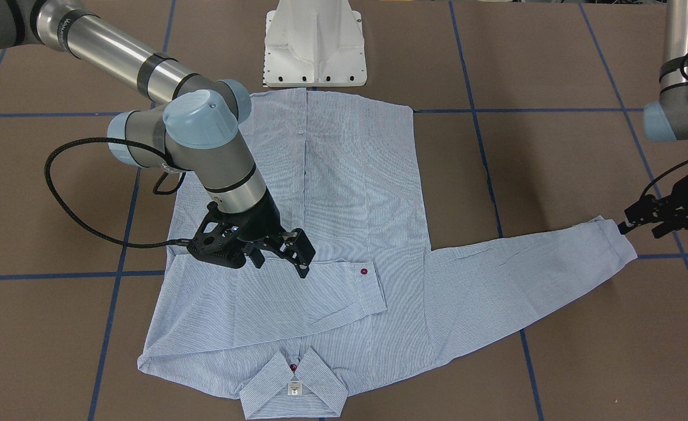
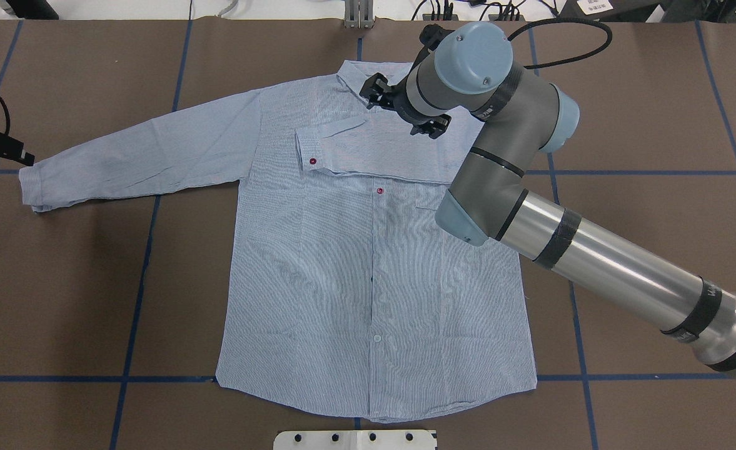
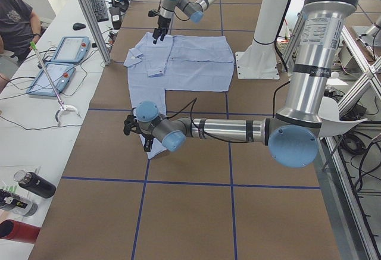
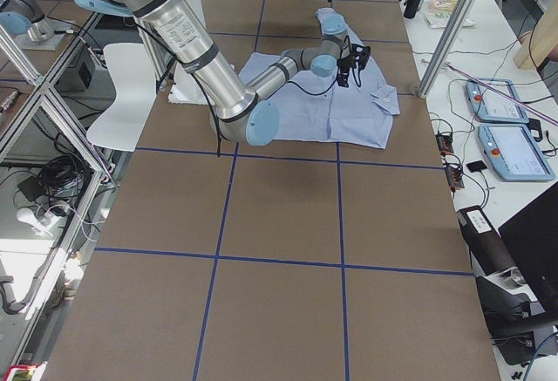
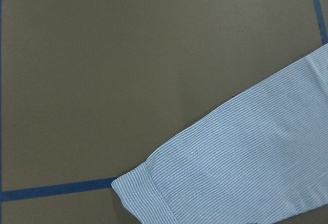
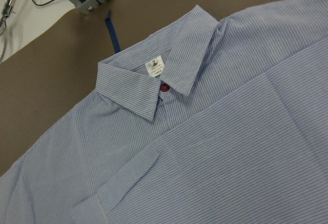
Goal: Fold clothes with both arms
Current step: 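Release the sleeve with the right gripper while the left gripper grasps the other cuff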
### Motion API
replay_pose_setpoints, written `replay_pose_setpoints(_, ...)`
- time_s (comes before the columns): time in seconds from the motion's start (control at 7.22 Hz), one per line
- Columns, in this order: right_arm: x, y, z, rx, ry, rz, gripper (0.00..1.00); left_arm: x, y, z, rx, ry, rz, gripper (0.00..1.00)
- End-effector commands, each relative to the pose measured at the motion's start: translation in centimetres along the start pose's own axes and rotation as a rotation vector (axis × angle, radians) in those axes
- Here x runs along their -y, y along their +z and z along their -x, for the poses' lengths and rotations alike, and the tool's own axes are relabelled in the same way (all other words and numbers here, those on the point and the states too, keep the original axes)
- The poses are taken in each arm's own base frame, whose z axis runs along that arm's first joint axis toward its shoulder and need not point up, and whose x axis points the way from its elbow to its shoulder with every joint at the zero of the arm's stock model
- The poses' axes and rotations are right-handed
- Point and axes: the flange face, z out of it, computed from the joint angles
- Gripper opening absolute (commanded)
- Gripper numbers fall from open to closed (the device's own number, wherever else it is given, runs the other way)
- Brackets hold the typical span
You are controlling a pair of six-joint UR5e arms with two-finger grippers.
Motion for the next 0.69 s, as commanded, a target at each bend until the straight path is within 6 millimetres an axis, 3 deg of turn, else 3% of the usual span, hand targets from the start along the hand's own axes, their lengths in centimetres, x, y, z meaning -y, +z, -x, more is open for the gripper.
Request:
replay_pose_setpoints(0.0, 1.07, -0.05, -0.88, -0.01, 0.009, -0.009, 0.99, -1.89, 2.32, 0.31, -0.002, -0.059, 0.036, 0.72)
replay_pose_setpoints(0.28, 1.14, 0.13, -1.3, -0.014, 0.011, -0.011, 0.99, -2.59, 2.7, 1.13, 0.008, -0.068, 0.047, 0.7)
replay_pose_setpoints(0.55, 1.15, 0.14, -1.53, -0.016, 0.01, -0.011, 0.99, -2.74, 3.03, 1.07, 0.009, -0.064, 0.052, 0.6)
